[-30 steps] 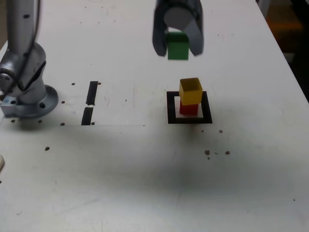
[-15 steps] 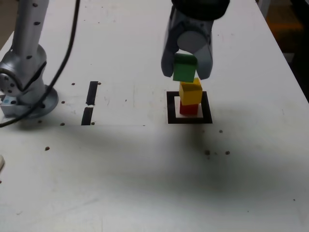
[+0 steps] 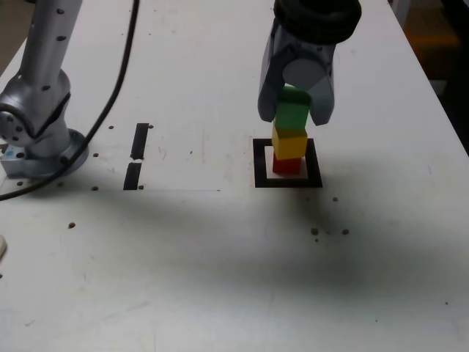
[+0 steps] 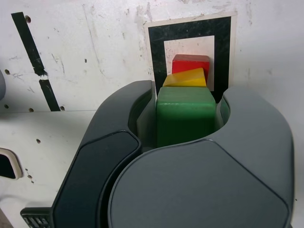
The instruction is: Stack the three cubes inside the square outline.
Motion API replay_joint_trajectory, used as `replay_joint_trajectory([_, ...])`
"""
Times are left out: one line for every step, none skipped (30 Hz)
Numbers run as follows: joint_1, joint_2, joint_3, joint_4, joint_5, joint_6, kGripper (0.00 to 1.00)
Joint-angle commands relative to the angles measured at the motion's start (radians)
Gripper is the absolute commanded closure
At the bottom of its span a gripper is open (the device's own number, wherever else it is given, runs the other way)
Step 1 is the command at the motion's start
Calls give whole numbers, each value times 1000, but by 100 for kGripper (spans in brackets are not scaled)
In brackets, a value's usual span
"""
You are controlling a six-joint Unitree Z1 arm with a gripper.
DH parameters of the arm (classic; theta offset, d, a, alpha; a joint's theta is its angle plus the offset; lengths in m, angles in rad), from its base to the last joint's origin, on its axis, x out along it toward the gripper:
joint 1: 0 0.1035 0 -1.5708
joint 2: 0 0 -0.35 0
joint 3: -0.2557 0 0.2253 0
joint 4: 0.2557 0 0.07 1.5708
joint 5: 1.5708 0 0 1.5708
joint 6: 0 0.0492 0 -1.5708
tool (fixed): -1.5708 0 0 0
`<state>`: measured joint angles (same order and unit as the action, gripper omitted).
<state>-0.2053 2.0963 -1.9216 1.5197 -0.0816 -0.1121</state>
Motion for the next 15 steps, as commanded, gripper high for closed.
replay_joint_trajectory([2, 1, 2, 2, 3, 0, 86])
replay_joint_trajectory([2, 1, 3, 2, 3, 0, 85])
replay_joint_trajectory([3, 1, 4, 2, 4, 0, 84])
replay_joint_trajectory([3, 1, 5, 2, 4, 0, 82])
replay_joint_trajectory([3, 1, 5, 2, 4, 0, 79])
replay_joint_trajectory([3, 2, 6, 2, 4, 0, 75])
replay_joint_trajectory([3, 3, 7, 2, 4, 0, 70])
replay_joint_trajectory([3, 4, 9, 2, 3, 0, 62])
replay_joint_trajectory([4, 5, 12, 2, 1, 0, 55])
replay_joint_trajectory([4, 6, 14, 1, -1, 1, 47])
replay_joint_trajectory([5, 6, 17, 1, -2, 2, 39])
replay_joint_trajectory([5, 6, 20, 1, -4, 3, 31])
replay_joint_trajectory([6, 6, 23, 1, -6, 4, 24])
replay_joint_trajectory([7, 6, 25, 0, -8, 5, 17])
replay_joint_trajectory([7, 5, 26, -1, -9, 6, 12])
